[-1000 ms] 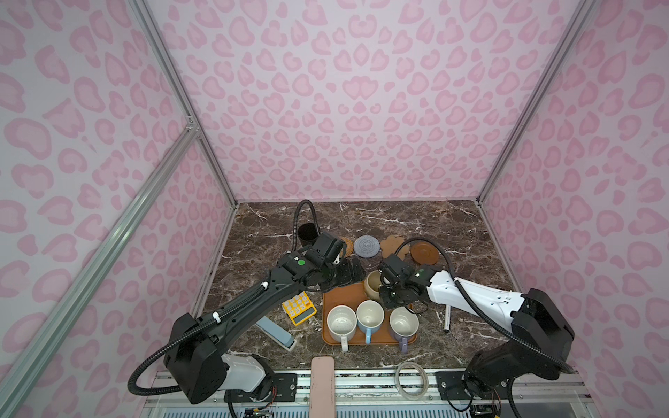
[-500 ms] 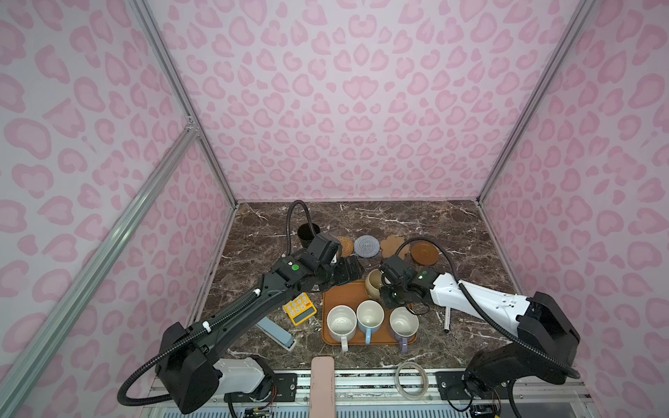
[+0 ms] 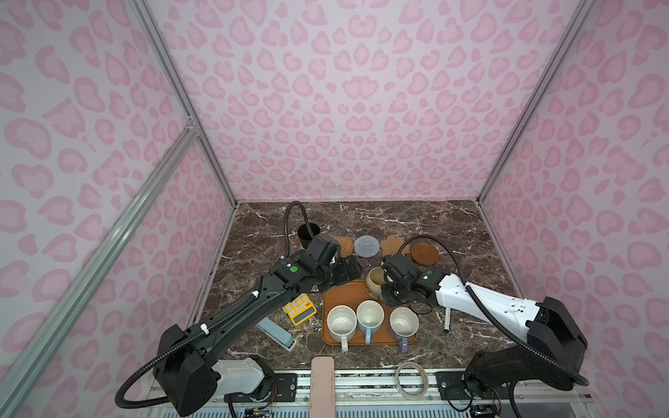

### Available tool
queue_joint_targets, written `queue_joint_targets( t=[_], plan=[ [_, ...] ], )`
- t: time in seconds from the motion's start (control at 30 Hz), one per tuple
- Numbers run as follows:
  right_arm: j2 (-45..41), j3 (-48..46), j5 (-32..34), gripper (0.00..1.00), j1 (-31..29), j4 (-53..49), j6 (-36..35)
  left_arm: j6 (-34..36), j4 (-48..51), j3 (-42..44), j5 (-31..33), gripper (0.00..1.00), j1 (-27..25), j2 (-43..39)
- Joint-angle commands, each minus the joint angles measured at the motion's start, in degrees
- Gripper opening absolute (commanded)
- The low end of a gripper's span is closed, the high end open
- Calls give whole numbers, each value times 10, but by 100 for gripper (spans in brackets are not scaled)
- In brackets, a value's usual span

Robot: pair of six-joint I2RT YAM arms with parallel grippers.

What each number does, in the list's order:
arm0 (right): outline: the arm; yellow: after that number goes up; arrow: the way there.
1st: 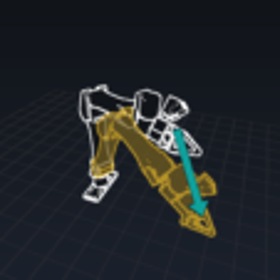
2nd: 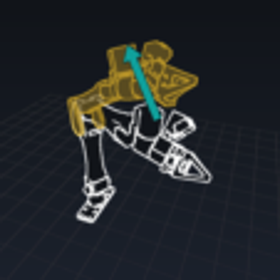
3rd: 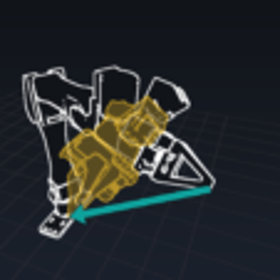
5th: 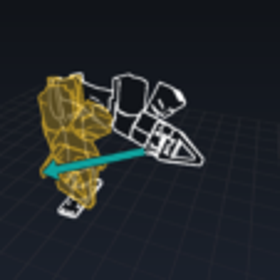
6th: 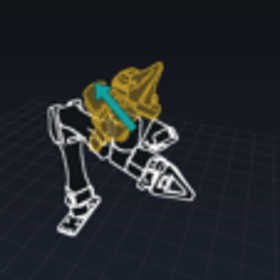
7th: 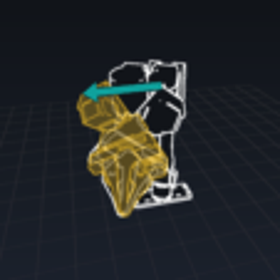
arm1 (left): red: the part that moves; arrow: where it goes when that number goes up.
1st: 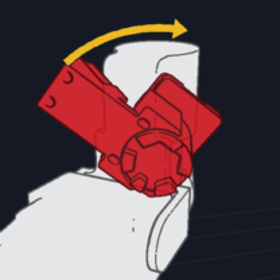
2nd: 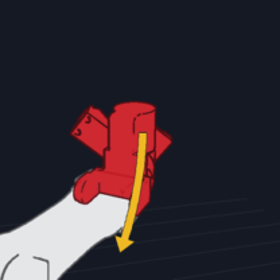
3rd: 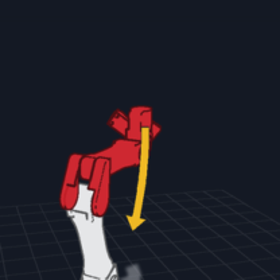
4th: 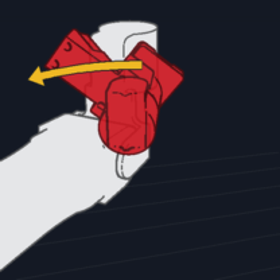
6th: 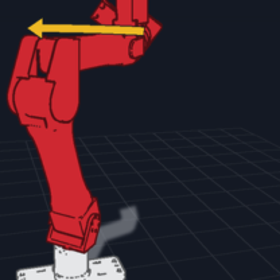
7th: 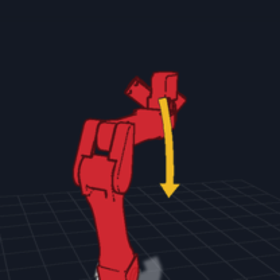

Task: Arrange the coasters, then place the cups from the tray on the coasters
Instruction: 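Lower the open right gripper onto the beige mug rim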

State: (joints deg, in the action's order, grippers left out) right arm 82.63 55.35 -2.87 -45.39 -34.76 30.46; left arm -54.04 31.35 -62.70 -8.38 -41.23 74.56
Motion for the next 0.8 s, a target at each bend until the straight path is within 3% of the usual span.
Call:
queue_joint_targets(
  t=[0.0,0.13,0.53,0.67,0.77],
  plan=[
    [12,3,4,0,-1,9,-4,-6,-18,4,5,97,1,2],
    [32,2,6,1,-1,0,-9,-5,-16,5,4,97,1,7],
    [70,20,12,34,-1,-14,-15,-7,-15,12,7,97,0,2],
    [82,29,16,33,-1,-12,-20,-10,-19,13,6,97,0,3],
    [86,31,17,26,-1,-4,-25,-11,-21,13,7,97,1,2]
  ],
)
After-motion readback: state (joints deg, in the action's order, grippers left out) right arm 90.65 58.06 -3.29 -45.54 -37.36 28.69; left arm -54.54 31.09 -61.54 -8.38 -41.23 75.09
